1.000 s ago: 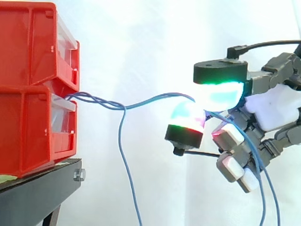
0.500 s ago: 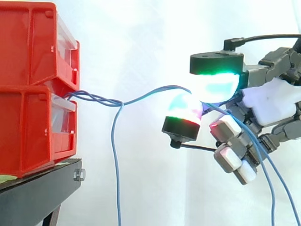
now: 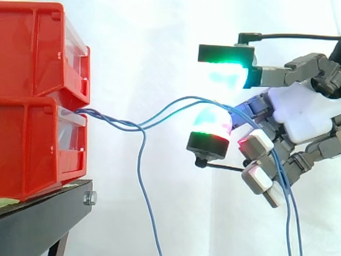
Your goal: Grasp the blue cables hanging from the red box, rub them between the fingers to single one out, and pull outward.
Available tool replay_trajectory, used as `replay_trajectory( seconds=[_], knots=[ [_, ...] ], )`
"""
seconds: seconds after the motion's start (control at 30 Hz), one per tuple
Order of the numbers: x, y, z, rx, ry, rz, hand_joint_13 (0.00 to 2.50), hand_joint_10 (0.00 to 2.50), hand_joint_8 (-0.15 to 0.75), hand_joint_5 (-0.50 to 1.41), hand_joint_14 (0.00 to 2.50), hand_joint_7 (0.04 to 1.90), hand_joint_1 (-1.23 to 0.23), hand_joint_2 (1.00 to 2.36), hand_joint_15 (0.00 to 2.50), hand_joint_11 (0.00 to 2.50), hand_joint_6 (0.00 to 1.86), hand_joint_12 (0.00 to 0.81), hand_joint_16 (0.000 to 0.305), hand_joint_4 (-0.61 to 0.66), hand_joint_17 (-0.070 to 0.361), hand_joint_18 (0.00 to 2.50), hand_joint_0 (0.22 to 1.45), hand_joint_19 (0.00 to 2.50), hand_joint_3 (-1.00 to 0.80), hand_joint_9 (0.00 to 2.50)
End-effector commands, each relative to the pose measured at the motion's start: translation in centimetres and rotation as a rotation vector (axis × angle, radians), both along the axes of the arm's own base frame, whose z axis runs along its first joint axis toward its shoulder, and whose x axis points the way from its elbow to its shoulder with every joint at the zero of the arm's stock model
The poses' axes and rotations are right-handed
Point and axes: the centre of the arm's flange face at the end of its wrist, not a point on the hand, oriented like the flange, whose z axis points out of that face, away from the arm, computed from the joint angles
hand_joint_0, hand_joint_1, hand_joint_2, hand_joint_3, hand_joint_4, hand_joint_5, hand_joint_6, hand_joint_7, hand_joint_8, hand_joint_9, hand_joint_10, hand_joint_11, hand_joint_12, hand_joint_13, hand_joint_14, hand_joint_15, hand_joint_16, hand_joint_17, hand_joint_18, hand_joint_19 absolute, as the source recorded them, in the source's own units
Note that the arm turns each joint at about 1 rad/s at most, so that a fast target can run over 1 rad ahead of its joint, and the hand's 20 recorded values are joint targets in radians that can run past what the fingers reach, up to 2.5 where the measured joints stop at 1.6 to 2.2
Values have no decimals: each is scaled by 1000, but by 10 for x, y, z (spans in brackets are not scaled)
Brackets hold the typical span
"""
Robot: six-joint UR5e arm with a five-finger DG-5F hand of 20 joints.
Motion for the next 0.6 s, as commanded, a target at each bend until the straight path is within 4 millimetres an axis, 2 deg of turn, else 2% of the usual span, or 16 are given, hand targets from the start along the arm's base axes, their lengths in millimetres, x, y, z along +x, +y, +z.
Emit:
replay_trajectory(
  seconds=[0.0,0.2,0.4,0.57],
  knots=[
    [0,0,-1,0,2,1,1008,23,286,-117,25,1083,-607,1000,628,657,832,383,52,83,118,852,501,623,-500,1181],
    [0,0,0,-1,1,0,985,22,274,-127,26,1102,-717,1000,639,661,838,362,49,73,110,827,551,632,-500,1153],
    [0,0,-1,-1,2,0,954,23,258,-147,25,1080,-814,1013,634,670,876,346,46,26,104,810,630,616,-309,1086],
    [0,-1,0,-1,1,-2,881,22,239,-179,24,1034,-897,1016,624,657,917,340,46,-31,104,756,676,565,-253,949]
  ],
)
